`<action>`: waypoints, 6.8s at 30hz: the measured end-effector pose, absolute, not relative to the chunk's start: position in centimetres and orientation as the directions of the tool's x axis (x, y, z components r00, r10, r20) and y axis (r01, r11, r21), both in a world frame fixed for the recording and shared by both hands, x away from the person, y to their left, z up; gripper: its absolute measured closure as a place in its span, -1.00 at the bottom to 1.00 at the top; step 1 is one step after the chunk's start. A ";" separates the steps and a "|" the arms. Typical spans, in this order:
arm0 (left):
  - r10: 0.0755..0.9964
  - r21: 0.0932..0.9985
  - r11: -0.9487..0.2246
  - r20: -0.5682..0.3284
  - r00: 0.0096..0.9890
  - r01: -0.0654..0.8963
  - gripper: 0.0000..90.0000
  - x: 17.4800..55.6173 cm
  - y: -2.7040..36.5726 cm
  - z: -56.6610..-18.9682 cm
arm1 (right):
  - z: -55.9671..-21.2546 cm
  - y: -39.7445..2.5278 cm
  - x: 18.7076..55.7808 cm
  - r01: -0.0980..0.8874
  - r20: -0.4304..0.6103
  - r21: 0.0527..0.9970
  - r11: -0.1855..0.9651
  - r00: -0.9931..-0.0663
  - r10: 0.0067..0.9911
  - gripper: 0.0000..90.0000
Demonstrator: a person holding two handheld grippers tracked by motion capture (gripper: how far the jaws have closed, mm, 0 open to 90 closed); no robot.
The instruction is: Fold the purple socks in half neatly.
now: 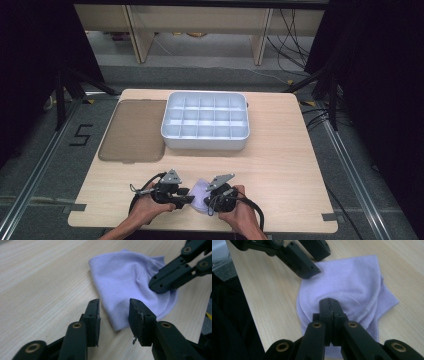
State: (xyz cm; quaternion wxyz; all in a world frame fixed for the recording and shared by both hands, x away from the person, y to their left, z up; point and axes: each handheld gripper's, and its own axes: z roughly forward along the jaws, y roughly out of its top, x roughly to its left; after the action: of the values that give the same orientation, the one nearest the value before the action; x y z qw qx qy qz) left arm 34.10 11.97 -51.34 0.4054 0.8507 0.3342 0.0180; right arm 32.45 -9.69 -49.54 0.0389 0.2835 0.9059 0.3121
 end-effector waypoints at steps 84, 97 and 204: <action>0.392 0.772 -0.565 -0.058 0.918 0.290 0.83 30.6 5.8 -50.1 | -49.6 -14.0 33.0 0.547 0.143 0.624 0.558 -0.782 0.607 0.98; 0.407 0.764 -0.564 -0.073 0.910 0.313 0.81 30.5 5.5 -50.4 | -48.1 -12.4 34.0 0.483 0.094 0.660 0.575 -0.813 0.575 1.00; 0.517 0.782 -0.494 -0.087 0.851 0.380 0.06 29.7 14.3 -48.9 | -50.3 -12.5 36.2 0.662 0.328 0.578 0.478 -0.725 0.606 0.57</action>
State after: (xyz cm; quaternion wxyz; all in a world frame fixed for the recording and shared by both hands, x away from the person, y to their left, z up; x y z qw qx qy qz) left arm 29.74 14.33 -48.86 0.4304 0.8605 0.2607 0.0797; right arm 36.17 -12.54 -50.27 -0.0394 0.3689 0.8588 0.3533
